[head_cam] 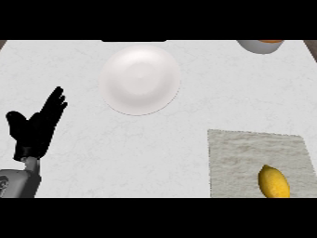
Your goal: Pick the lemon from the placemat and place it in the plate
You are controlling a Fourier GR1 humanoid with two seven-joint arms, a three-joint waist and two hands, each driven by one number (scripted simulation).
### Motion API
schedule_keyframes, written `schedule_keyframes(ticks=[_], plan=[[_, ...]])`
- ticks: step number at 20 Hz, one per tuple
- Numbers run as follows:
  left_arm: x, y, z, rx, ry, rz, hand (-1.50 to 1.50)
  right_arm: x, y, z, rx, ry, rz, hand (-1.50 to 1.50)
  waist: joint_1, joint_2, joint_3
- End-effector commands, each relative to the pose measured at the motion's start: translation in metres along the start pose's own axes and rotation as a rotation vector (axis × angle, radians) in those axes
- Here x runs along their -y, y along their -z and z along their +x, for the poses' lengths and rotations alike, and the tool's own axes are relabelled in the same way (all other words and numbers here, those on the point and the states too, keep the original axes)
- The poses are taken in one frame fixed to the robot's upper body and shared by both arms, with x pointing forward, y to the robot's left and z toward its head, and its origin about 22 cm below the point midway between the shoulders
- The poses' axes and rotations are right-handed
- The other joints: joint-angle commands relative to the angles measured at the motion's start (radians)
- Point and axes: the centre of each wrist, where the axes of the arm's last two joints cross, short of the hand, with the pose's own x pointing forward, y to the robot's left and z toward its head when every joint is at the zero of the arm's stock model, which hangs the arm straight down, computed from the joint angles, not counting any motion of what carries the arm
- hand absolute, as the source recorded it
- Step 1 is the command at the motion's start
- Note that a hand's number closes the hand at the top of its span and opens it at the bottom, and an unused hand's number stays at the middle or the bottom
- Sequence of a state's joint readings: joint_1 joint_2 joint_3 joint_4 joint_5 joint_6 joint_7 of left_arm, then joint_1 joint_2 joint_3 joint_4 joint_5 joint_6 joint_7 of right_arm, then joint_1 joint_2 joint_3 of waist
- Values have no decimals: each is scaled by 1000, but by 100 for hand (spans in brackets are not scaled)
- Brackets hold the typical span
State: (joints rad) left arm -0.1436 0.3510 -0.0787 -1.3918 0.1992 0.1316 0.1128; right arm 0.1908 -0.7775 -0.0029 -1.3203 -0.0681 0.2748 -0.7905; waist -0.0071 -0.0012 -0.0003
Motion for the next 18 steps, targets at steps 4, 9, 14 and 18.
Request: schedule_keyframes(ticks=[4,9,14,18], plan=[[14,11,-2,-20,2,14,0,0,17,27,-85,-114,165,-150,0,1,-1],[2,-4,-5,-7,0,-17,0,1,45,46,-149,-232,226,-150,14,1,0],[-10,3,8,7,17,-11,0,-14,40,51,-228,-325,262,-150,5,0,0],[14,-5,-5,-13,8,-5,0,-35,65,56,-275,-395,315,-150,15,1,0]])
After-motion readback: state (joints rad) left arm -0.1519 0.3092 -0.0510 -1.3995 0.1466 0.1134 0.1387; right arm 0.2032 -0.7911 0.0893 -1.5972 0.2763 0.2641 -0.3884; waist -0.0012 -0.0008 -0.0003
